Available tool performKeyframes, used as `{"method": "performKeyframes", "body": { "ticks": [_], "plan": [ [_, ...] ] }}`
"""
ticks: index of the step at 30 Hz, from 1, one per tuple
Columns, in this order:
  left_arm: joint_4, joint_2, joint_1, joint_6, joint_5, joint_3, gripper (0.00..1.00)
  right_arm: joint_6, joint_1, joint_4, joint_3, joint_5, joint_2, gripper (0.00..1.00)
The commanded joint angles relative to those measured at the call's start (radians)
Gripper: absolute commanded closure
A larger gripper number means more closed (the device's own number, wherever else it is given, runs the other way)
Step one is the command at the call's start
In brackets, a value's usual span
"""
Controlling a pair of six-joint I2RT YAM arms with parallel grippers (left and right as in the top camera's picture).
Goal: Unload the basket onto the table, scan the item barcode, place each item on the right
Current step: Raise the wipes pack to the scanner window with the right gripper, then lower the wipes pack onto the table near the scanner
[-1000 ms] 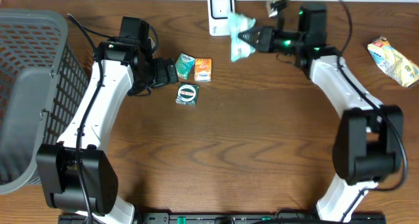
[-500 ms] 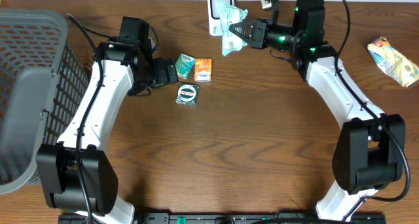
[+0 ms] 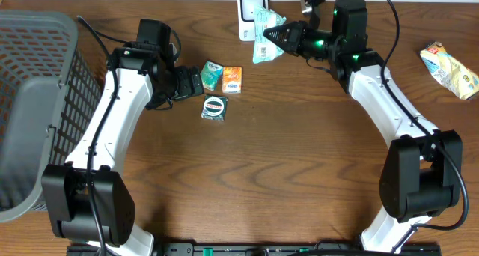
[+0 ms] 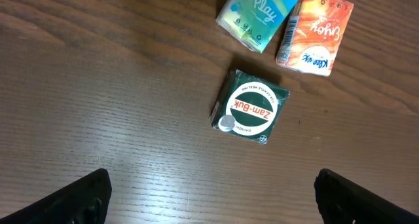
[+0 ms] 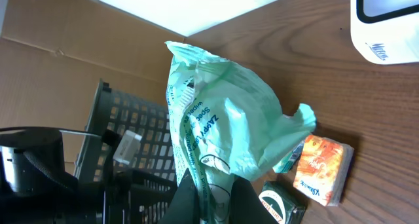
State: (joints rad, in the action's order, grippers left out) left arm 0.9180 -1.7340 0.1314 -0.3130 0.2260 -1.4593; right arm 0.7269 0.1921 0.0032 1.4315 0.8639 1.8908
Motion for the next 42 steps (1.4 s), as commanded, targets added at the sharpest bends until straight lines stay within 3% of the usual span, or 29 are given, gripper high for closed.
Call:
{"method": "performKeyframes", "body": {
  "ticks": [1, 9, 14, 16, 18, 19, 25, 28, 38, 42],
  "plan": [
    [0.005, -0.004, -0.002, 0.01, -0.01, -0.013, 0.02, 0.003, 0.006, 0.0, 0.014, 0.002, -0.01, 0.99],
    [0.005, -0.004, -0.002, 0.009, -0.01, -0.013, 0.02, -0.026, 0.006, -0.023, 0.014, -0.003, -0.01, 0.99],
    [0.005, -0.004, -0.002, 0.009, -0.01, -0.013, 0.02, -0.114, 0.008, -0.125, 0.014, -0.106, -0.01, 0.99],
    [0.005, -0.004, -0.002, 0.009, -0.01, -0.013, 0.02, -0.224, 0.015, -0.206, 0.014, -0.245, -0.01, 0.99],
    [0.005, -0.004, -0.002, 0.009, -0.01, -0.013, 0.02, -0.301, 0.03, -0.316, 0.014, -0.489, -0.01, 0.99],
    [0.005, -0.004, -0.002, 0.009, -0.01, -0.013, 0.02, -0.352, 0.047, -0.399, 0.014, -0.7, -0.009, 0.99],
    [0.005, -0.004, -0.002, 0.009, -0.01, -0.013, 0.02, -0.472, 0.13, -0.556, 0.013, -1.335, -0.005, 0.99],
    [0.005, -0.004, -0.002, 0.009, -0.01, -0.013, 0.02, -0.486, 0.171, -0.584, 0.012, -1.519, 0.005, 0.99],
    [0.005, -0.004, -0.002, 0.009, -0.01, -0.013, 0.02, -0.513, 0.232, -0.646, 0.006, -1.568, 0.161, 0.98],
    [0.005, -0.004, -0.002, 0.01, -0.01, -0.013, 0.02, -0.489, 0.252, -0.668, 0.006, -1.556, 0.226, 0.89]
  ]
}}
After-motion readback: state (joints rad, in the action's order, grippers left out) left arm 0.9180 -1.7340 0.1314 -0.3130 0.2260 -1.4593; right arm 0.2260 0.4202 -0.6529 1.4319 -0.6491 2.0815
